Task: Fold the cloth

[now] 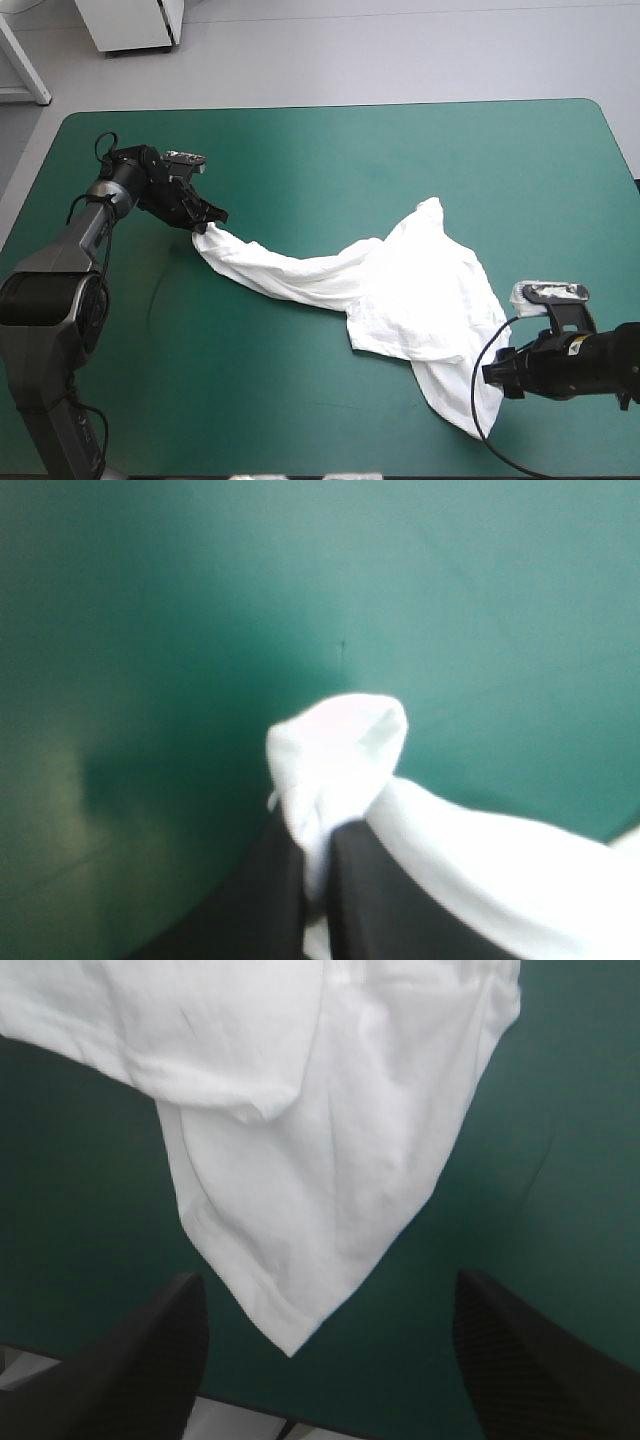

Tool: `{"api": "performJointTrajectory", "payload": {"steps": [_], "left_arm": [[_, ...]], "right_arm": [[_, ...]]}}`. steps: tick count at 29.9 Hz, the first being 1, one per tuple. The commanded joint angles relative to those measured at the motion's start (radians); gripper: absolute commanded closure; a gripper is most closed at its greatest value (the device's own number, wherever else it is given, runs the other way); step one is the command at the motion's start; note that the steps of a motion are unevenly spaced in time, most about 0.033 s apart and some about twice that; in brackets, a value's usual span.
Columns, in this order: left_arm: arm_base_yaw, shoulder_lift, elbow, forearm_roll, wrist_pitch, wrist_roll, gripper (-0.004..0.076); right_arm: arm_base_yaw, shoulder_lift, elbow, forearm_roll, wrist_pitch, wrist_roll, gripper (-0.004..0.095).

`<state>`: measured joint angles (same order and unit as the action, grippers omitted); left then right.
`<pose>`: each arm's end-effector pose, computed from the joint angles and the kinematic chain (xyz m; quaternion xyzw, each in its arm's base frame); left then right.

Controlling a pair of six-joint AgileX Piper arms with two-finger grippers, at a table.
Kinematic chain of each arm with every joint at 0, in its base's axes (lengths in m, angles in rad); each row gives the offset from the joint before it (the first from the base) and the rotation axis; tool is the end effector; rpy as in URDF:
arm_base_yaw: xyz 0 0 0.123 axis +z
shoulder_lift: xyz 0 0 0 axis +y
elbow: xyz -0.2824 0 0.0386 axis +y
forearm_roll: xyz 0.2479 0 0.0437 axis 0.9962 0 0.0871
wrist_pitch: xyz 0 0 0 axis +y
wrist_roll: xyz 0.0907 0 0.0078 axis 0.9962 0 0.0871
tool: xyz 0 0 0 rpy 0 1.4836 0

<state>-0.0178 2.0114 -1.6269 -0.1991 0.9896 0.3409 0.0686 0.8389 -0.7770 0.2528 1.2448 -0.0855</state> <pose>0.4270 -0.0227 0.2235 0.1341 0.9768 -0.0661 0.1534 0.1195 0.0298 0.3044 -0.0564 0.9753 0.1232 0.1744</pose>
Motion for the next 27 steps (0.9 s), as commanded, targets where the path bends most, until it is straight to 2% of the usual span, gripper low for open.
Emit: {"api": "performJointTrajectory", "payload": {"steps": [1,5,10,18,23,27], "left_arm": [[0.0,-0.137,-0.025,-0.017,0.019,0.003,0.0734],[0.0,-0.206,-0.026,-0.015,0.023,0.003,0.0734],[0.0,-0.265,-0.026,-0.015,0.039,0.003,0.0734],[0.0,-0.301,-0.026,-0.027,0.054,0.003,0.0734],[0.0,-0.313,-0.026,-0.027,0.059,0.003,0.0734],[0.0,-0.315,-0.026,-0.025,0.064,0.003,0.0734]], "right_arm": [[-0.006,0.002,0.052,0.021,0.002,-0.014,0.0262],[-0.006,0.002,0.125,0.025,-0.036,-0.016,0.0262],[-0.006,0.014,0.191,0.033,-0.142,-0.022,0.0262],[-0.006,0.196,0.205,0.019,-0.266,-0.053,0.027],[-0.006,0.322,0.205,0.004,-0.289,-0.066,0.0341],[0.061,0.393,0.203,-0.021,-0.325,-0.077,0.0355]]}}
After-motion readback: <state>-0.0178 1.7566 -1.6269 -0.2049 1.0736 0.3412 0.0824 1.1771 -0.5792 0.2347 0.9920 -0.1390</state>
